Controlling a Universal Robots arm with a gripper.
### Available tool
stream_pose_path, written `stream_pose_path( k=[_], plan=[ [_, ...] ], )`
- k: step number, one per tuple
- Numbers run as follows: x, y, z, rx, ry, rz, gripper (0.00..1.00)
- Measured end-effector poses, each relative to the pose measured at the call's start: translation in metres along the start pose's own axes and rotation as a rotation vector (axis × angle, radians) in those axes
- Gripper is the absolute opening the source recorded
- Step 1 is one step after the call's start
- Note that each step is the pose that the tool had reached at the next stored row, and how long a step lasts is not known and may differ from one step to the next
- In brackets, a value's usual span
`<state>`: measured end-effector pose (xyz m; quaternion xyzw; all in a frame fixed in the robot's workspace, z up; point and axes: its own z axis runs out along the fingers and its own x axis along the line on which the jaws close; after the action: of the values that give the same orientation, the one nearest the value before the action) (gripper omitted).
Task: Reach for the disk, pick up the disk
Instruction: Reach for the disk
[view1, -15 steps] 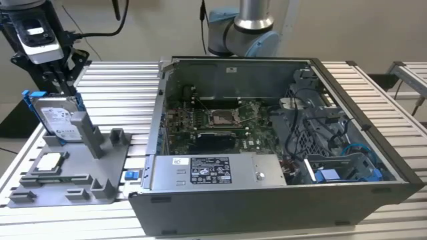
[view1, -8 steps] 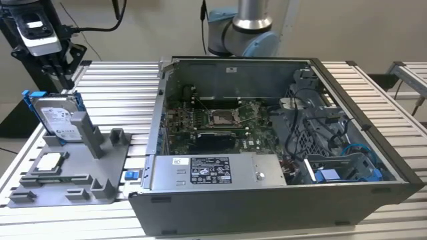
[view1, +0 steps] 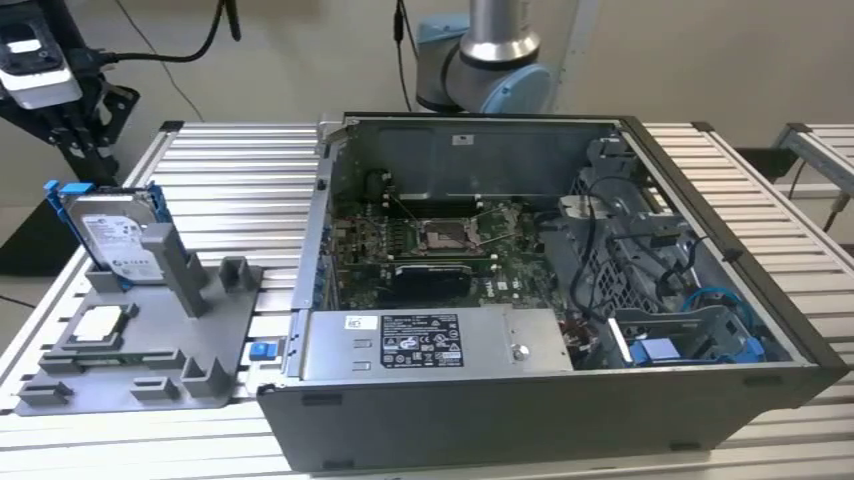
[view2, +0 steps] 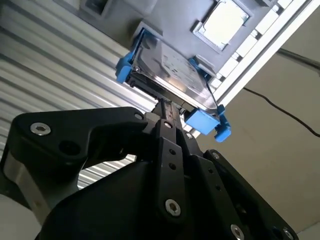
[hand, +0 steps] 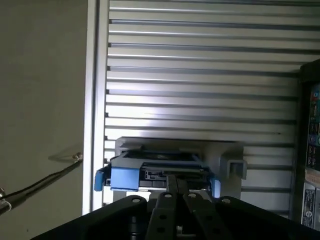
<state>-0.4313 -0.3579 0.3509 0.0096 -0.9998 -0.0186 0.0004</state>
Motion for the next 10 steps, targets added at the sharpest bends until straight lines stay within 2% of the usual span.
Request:
stream_pose_path(
  k=[10],
  plan=[
    [0.044,0.0007,0.0013,0.0,0.0,-0.001,0.0]
  ],
)
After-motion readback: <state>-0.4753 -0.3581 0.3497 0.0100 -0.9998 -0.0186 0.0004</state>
